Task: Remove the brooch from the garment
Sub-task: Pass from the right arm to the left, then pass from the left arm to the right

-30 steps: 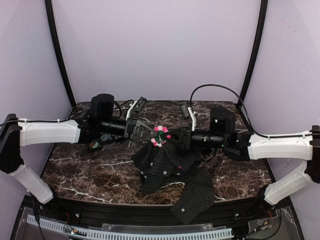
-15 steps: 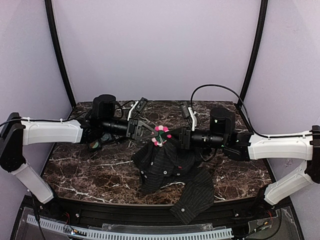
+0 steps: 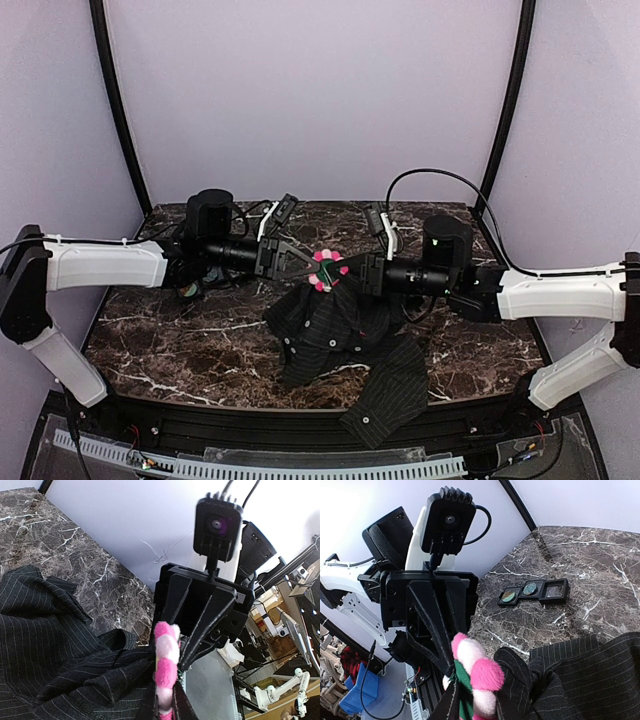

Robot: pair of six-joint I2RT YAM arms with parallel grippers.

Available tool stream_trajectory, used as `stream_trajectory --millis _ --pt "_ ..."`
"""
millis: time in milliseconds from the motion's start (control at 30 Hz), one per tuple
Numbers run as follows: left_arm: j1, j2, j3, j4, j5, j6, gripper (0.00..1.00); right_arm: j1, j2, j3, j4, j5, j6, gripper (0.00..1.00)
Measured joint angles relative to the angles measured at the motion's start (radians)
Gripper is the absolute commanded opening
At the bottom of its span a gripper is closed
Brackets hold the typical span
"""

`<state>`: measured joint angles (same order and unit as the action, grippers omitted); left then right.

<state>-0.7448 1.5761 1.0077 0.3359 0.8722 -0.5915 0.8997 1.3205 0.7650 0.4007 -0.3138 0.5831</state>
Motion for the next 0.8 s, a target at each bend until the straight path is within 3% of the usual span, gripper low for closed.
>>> stream_trajectory --millis 100,300,333,400,467,633,800 --pt "-0.014 0.000 0.000 0.014 -0.001 -0.015 0.01 -0.006 0.005 -0.011 0.027 -0.027 0.007 0.40" --pt "-0.021 0.000 -0.003 0.022 0.008 -0.027 0.01 -0.019 0.011 -0.044 0.089 -0.071 0.034 0.41" --pt "-0.023 0.000 -0.003 0.023 0.010 -0.027 0.01 -0.021 0.011 -0.051 0.102 -0.079 0.042 0.37" --pt "-0.026 -0.001 -0.005 0.024 0.010 -0.028 0.01 -0.023 0.011 -0.062 0.124 -0.090 0.055 0.15" --pt "-0.028 -0.001 -0.005 0.023 0.005 -0.029 0.01 -0.024 0.010 -0.073 0.147 -0.098 0.068 0.04" --pt "-0.032 -0.003 -0.012 0.031 0.002 -0.017 0.01 -0.024 -0.007 -0.092 0.179 -0.102 0.099 0.00" --pt "-0.035 -0.004 -0.012 0.041 -0.002 -0.016 0.31 -0.022 -0.016 -0.098 0.187 -0.092 0.099 0.00"
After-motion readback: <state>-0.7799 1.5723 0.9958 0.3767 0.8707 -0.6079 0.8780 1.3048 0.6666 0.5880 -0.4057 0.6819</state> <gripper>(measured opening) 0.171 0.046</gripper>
